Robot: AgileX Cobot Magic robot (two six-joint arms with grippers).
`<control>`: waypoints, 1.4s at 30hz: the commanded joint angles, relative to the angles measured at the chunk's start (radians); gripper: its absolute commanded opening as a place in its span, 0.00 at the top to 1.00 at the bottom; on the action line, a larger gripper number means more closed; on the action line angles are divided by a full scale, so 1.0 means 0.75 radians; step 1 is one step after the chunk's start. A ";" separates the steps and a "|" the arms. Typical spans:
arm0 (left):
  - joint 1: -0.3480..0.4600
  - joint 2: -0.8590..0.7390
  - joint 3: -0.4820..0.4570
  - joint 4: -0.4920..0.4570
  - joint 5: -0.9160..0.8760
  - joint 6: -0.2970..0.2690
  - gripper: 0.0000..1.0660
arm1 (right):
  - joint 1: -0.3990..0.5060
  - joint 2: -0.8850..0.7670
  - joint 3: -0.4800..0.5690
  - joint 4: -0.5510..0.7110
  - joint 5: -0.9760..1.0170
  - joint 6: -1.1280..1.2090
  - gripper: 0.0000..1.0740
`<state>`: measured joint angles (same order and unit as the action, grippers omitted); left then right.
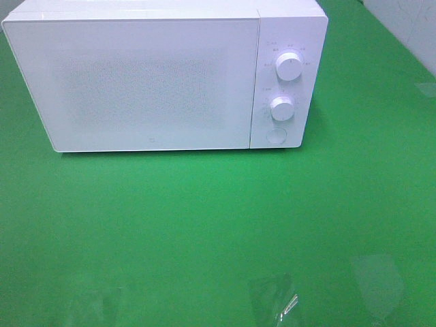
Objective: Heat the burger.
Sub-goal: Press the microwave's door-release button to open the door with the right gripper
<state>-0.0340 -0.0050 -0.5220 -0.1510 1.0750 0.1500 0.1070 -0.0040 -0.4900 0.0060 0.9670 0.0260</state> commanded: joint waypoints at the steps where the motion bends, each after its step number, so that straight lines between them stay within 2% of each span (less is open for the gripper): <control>1: 0.008 -0.008 0.005 -0.004 -0.008 -0.005 0.08 | -0.004 -0.036 0.000 0.005 -0.009 -0.001 0.36; 18: 0.008 -0.008 0.005 -0.004 -0.008 -0.005 0.08 | -0.004 -0.036 -0.020 0.008 -0.039 -0.001 0.36; 42: 0.008 -0.008 0.005 -0.004 -0.008 -0.005 0.08 | 0.000 0.299 -0.047 -0.008 -0.532 -0.001 0.36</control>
<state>-0.0340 -0.0050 -0.5220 -0.1510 1.0750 0.1500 0.1070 0.2040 -0.5200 0.0000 0.6050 0.0260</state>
